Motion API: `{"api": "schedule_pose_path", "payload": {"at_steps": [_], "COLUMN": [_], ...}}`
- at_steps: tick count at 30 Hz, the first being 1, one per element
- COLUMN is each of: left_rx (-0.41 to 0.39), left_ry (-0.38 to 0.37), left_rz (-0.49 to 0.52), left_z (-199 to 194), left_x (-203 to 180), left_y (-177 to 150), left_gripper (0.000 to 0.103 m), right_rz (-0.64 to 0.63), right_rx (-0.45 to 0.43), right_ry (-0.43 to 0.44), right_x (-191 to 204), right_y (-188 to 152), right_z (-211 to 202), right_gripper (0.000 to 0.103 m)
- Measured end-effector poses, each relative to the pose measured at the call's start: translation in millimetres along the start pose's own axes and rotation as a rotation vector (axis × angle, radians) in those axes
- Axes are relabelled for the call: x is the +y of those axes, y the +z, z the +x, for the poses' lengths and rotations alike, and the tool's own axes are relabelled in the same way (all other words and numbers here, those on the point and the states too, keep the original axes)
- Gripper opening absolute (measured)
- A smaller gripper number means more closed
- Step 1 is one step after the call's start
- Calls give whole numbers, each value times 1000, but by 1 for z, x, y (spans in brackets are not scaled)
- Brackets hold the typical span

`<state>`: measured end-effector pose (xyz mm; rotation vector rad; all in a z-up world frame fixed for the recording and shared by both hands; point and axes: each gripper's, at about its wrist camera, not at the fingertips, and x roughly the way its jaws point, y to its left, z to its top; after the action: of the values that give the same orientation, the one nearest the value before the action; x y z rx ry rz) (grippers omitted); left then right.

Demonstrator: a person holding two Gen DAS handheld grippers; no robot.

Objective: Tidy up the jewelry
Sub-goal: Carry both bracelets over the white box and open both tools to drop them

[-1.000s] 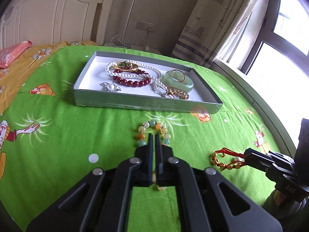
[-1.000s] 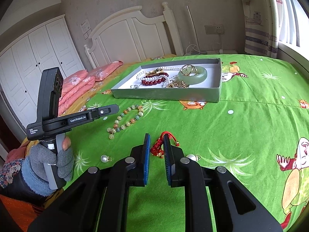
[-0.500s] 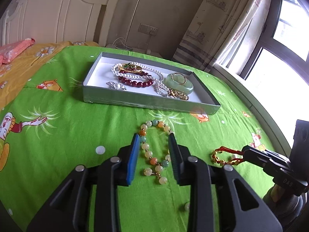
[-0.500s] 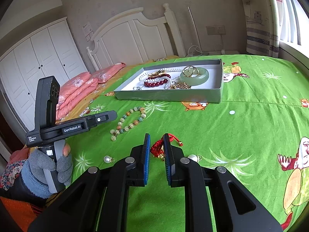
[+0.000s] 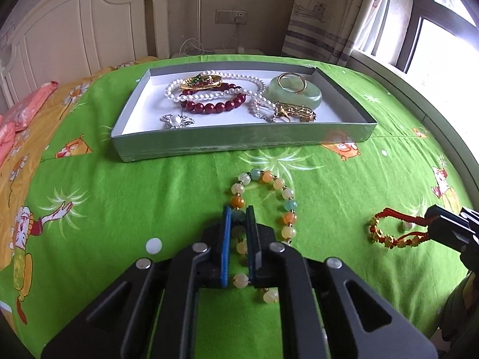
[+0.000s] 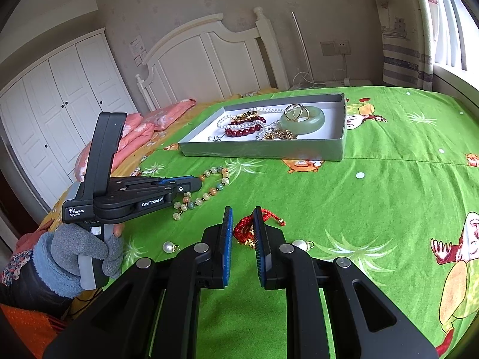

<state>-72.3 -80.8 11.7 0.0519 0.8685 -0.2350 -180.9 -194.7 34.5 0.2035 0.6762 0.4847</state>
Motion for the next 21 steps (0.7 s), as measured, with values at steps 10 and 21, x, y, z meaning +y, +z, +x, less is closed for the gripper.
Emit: {"api": "schedule_pose_path", "payload": {"at_steps": [10, 21], "left_rx": [-123, -163], "left_ry": [7, -13], "left_rz": [41, 74], "left_z": [-57, -76], "left_x": [-1, -12], "left_y": [18, 25], "left_gripper": [9, 9], "right_rz": [17, -104], "right_rx": [-41, 156], "right_ry": [23, -115], "right_x": [0, -12], "right_y": [14, 28], "right_z": [-15, 19], "right_gripper": [16, 19]}}
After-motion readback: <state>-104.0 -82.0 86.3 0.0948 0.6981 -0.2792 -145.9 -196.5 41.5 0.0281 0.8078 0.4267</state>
